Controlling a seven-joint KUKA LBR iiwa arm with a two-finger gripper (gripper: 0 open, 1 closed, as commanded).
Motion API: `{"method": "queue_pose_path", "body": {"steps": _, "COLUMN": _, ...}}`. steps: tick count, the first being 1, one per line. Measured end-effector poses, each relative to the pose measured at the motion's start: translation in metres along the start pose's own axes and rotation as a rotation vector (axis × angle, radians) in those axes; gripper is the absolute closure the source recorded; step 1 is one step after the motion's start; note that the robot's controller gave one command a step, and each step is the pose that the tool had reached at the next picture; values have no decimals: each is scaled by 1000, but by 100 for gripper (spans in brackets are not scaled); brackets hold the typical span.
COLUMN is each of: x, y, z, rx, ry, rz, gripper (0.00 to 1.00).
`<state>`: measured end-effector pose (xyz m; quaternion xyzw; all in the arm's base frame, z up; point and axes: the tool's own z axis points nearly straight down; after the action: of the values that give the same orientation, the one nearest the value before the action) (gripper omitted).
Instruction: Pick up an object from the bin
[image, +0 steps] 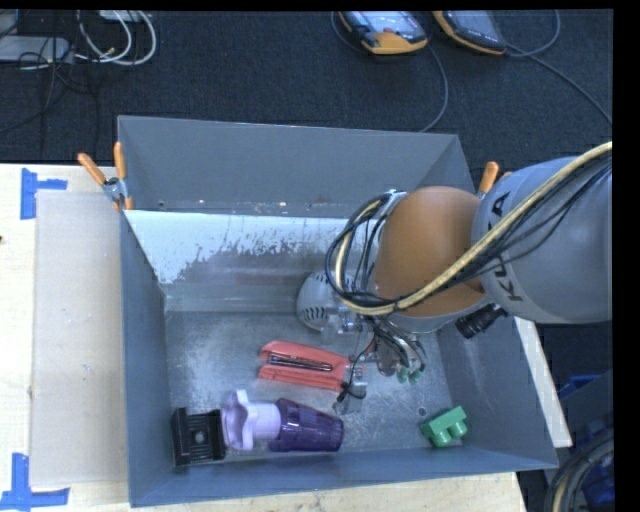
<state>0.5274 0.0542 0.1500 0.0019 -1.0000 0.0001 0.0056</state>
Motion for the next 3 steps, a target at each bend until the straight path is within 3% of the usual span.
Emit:
{"method": "queue_pose_path", "body": {"steps": 1, "x": -2, "y": 0, "z": -4, "rx": 0, "ry": -8, "rz": 2, "gripper": 0}}
{"method": "queue_pose_path", "body": {"steps": 2, "x": -16, "y": 19, "z": 36, "rx": 0, "ry": -8, "rz": -76, "gripper": 0}}
{"method": "queue_pose_path", "body": {"steps": 3, "x": 6, "y": 22, "z": 56, "rx": -3, "ry": -15, "rz": 191, "gripper": 100}}
